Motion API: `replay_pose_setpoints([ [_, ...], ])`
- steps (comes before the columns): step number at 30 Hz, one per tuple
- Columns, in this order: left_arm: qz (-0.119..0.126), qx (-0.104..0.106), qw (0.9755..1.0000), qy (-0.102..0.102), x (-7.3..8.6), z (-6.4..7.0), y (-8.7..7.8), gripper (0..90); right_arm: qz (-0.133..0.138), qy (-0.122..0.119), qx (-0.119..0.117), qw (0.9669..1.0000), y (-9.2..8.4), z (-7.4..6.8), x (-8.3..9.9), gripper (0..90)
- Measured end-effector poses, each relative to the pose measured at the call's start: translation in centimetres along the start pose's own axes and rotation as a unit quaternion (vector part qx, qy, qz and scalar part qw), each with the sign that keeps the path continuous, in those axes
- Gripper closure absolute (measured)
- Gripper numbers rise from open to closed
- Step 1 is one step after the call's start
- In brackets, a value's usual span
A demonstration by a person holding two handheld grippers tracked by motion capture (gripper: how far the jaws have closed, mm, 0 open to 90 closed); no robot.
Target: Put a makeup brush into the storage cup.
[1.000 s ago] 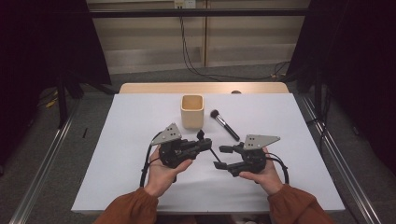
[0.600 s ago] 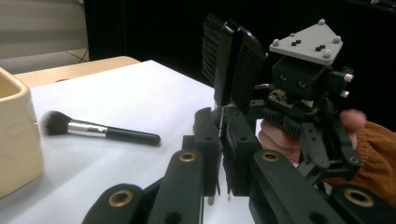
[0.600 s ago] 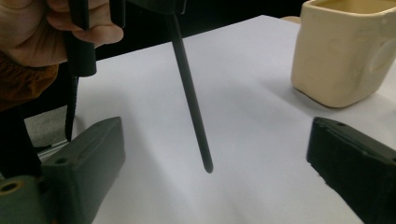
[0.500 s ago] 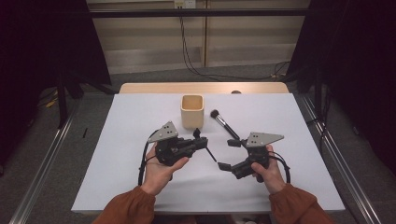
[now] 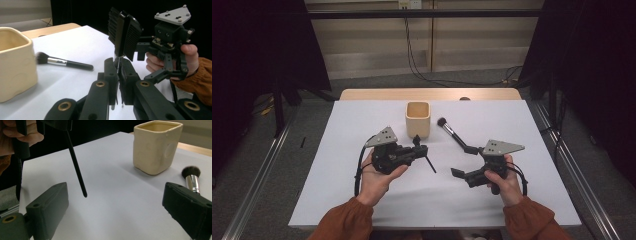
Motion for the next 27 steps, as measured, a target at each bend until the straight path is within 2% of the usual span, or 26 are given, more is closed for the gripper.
replay_pose_setpoints([
  [8,-0.014,-0.011,0.9998,0.002,-0.1,-1.0,-0.9,85.6,0.015,0.003,0.026,0.9995,-1.0,0.2,0.2,3.8],
  [10,-0.017,-0.013,0.9998,0.0,-0.1,-1.3,-1.1,85.6,0.026,-0.006,0.036,0.999,-1.4,0.3,0.4,3.3],
  [15,-0.027,-0.021,0.9994,-0.005,0.1,-1.9,-1.3,85.6,0.056,0.001,0.072,0.9959,-2.7,0.9,1.1,1.9],
  [18,-0.029,-0.027,0.9992,-0.007,0.2,-2.2,-1.4,85.6,0.068,0.008,0.084,0.9941,-3.5,1.1,1.5,1.8],
  [27,-0.037,-0.038,0.9986,-0.006,-0.3,-3.1,-2.1,85.7,0.077,0.022,0.125,0.9889,-5.7,2.0,2.9,1.1],
])
Point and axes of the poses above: each handheld gripper's, and its own axes: y roughly forward along the jaws, x roughly out of its underside, z roughly to its right, the point moved 2 cm from there along y, roughly forward along the jaws, and after that the axes turned 10 degrees about y, right-handed, at the moved point
